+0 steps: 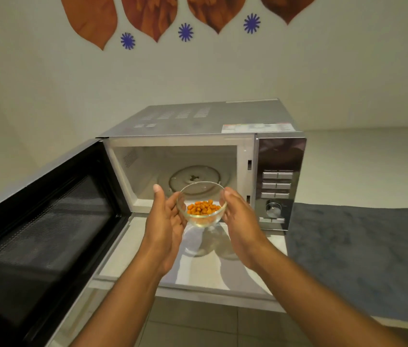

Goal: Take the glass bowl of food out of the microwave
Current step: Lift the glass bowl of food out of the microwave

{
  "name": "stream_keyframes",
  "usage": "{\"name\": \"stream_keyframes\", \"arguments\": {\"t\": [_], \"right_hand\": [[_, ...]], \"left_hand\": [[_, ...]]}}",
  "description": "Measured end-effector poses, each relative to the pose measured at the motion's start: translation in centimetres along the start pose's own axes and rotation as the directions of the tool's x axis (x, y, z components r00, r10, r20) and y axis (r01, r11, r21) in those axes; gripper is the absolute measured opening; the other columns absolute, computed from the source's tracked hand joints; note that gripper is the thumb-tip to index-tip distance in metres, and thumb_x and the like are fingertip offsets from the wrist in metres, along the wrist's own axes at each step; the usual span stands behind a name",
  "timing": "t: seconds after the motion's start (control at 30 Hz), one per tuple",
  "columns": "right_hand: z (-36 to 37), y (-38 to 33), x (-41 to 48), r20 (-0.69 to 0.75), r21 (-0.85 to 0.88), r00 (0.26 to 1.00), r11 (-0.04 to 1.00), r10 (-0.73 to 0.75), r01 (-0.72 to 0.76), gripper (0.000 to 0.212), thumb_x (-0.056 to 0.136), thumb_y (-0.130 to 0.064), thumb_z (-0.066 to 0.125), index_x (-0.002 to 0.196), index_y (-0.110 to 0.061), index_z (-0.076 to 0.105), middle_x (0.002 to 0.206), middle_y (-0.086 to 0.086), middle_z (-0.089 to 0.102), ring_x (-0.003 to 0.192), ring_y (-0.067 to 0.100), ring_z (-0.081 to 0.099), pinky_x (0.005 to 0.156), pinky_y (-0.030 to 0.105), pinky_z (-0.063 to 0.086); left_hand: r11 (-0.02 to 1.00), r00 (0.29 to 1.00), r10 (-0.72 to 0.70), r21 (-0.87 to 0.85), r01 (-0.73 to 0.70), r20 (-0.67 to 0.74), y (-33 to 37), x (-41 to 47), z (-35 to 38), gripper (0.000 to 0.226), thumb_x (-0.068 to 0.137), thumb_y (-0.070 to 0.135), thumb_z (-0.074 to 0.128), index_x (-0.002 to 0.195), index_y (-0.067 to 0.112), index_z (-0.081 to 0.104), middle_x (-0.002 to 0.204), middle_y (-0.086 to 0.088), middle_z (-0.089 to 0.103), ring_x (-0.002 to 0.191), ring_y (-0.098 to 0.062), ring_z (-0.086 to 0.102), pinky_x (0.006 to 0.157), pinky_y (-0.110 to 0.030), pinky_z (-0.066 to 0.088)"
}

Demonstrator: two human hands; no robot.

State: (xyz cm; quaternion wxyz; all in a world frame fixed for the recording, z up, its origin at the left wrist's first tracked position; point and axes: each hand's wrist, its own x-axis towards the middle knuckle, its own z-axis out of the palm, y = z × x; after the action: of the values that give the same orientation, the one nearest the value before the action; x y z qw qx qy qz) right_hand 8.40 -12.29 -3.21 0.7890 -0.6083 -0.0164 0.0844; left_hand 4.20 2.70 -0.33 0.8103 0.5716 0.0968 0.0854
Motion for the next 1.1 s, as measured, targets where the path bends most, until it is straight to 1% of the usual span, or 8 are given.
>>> {"name": "stream_keyframes", "arguments": {"t": [0.23, 0.37, 0.47, 0.6, 0.67, 0.87, 1.03, 1.1], "right_hand": [[-4.9, 0.5, -4.7, -0.051, 0.029, 0.998, 0.999, -0.028, 0.030, 0.046, 0.107, -0.043, 0.044, 0.153, -0.038, 0.043, 0.141, -0.014, 0.055, 0.113, -0.002, 0.057, 0.077, 0.012, 0.048], [-7.6, 0.2, -6.2, -0.152, 0.038, 0.988, 0.998, -0.041, 0.047, 0.051, 0.105, -0.045, 0.049, 0.155, -0.037, 0.043, 0.145, -0.017, 0.056, 0.130, 0.007, 0.056, 0.085, 0.015, 0.047], [-10.0, 0.0, -7.2, -0.211, 0.034, 0.975, 0.997, -0.066, 0.075, 0.048, 0.105, -0.042, 0.050, 0.152, -0.037, 0.045, 0.129, -0.024, 0.064, 0.115, -0.004, 0.064, 0.087, 0.015, 0.050], [-13.8, -0.4, -8.5, -0.299, 0.034, 0.951, 0.994, -0.086, 0.100, 0.051, 0.106, -0.038, 0.049, 0.156, -0.030, 0.042, 0.143, -0.018, 0.058, 0.115, -0.006, 0.065, 0.091, 0.014, 0.054], [-15.5, -0.7, -9.1, -0.344, 0.029, 0.934, 0.993, -0.095, 0.112, 0.053, 0.105, -0.038, 0.050, 0.157, -0.028, 0.042, 0.156, -0.012, 0.050, 0.133, 0.004, 0.055, 0.109, 0.025, 0.046], [-20.2, -1.2, -9.7, -0.481, 0.028, 0.869, 0.989, -0.115, 0.146, 0.053, 0.106, -0.034, 0.049, 0.157, -0.020, 0.041, 0.159, -0.004, 0.049, 0.141, 0.012, 0.051, 0.119, 0.036, 0.040], [-23.8, -1.4, -9.7, -0.540, -0.004, 0.835, 0.992, -0.106, 0.123, 0.053, 0.108, -0.032, 0.045, 0.158, -0.018, 0.040, 0.157, -0.004, 0.049, 0.132, 0.008, 0.052, 0.094, 0.017, 0.045], [-25.2, -1.2, -9.6, -0.558, -0.010, 0.823, 0.993, -0.103, 0.117, 0.053, 0.108, -0.033, 0.044, 0.159, -0.017, 0.039, 0.157, -0.004, 0.048, 0.132, 0.008, 0.051, 0.091, 0.015, 0.044]], "left_hand": [[0.996, 0.995, -0.086, 0.013, 0.086, 0.050, -2.2, -3.8, 3.0, 0.081, 0.100, 0.069, 0.033, 0.154, 0.011, 0.051, 0.156, -0.004, 0.058, 0.139, -0.019, 0.059, 0.123, -0.040, 0.040], [0.994, 0.990, -0.111, 0.034, 0.108, 0.086, -3.5, -4.8, 5.7, 0.077, 0.100, 0.068, 0.033, 0.151, 0.013, 0.053, 0.154, -0.001, 0.060, 0.135, -0.016, 0.061, 0.120, -0.038, 0.042], [0.993, 0.986, -0.115, 0.040, 0.111, 0.124, -5.0, -5.4, 8.0, 0.075, 0.100, 0.067, 0.033, 0.150, 0.015, 0.054, 0.148, 0.002, 0.064, 0.133, -0.014, 0.063, 0.118, -0.037, 0.044], [0.989, 0.971, -0.143, 0.063, 0.133, 0.191, -7.1, -6.0, 11.6, 0.065, 0.102, 0.065, 0.030, 0.136, 0.022, 0.065, 0.122, 0.010, 0.079, 0.116, -0.006, 0.073, 0.109, -0.031, 0.049], [0.984, 0.957, -0.174, 0.080, 0.160, 0.231, -8.1, -6.1, 13.2, 0.073, 0.100, 0.067, 0.031, 0.148, 0.019, 0.057, 0.140, 0.003, 0.071, 0.129, -0.011, 0.066, 0.120, -0.037, 0.043], [0.977, 0.926, -0.212, 0.080, 0.197, 0.314, -10.6, -6.2, 18.4, 0.093, 0.087, 0.077, 0.037, 0.158, 0.016, 0.044, 0.157, -0.001, 0.056, 0.141, -0.017, 0.056, 0.126, -0.044, 0.036], [0.971, 0.903, -0.238, 0.084, 0.223, 0.358, -12.9, -5.4, 22.2, 0.095, 0.088, 0.075, 0.035, 0.160, 0.014, 0.040, 0.155, 0.001, 0.058, 0.140, -0.015, 0.056, 0.125, -0.040, 0.037], [0.972, 0.904, -0.234, 0.098, 0.213, 0.358, -14.0, -5.1, 23.5, 0.081, 0.098, 0.069, 0.030, 0.157, 0.014, 0.045, 0.124, 0.015, 0.074, 0.118, -0.002, 0.066, 0.114, -0.030, 0.044]]}}
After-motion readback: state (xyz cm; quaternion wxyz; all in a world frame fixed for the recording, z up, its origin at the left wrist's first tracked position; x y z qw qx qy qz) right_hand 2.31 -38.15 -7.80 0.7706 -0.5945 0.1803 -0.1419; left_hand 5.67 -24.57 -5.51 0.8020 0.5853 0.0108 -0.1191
